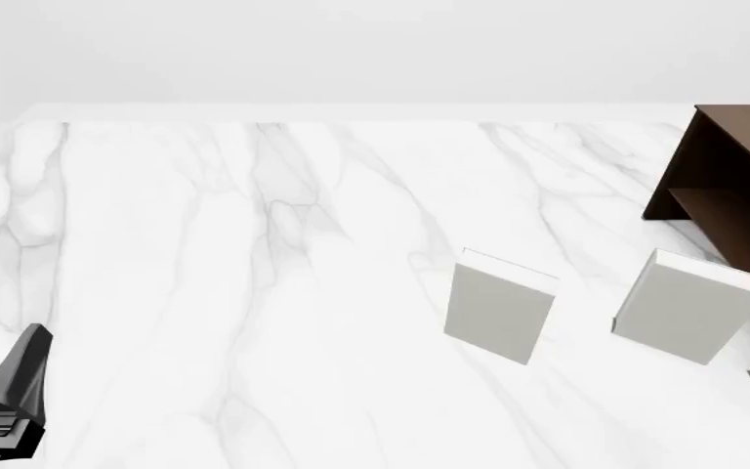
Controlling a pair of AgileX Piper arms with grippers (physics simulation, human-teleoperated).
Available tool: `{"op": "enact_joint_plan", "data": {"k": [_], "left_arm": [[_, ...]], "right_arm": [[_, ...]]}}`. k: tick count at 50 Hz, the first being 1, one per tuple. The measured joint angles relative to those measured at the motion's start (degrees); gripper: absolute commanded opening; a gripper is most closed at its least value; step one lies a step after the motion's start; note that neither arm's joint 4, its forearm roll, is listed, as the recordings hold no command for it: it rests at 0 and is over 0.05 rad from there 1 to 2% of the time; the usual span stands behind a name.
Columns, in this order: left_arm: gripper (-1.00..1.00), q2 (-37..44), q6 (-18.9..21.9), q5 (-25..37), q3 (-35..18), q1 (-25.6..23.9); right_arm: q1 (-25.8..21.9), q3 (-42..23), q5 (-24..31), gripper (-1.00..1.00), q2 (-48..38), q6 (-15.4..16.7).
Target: Pick up the book on the left and place it on top of the shelf.
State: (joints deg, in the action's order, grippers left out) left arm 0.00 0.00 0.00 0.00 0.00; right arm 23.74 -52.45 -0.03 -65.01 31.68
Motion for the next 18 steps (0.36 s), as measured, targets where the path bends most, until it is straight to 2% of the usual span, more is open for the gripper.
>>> {"op": "enact_joint_plan", "data": {"k": [18], "left_arm": [[1.0,0.0,0.0,0.0,0.0,0.0]], "right_arm": [[-3.0,2.3,3.2,1.0,11.0,-5.9]]}}
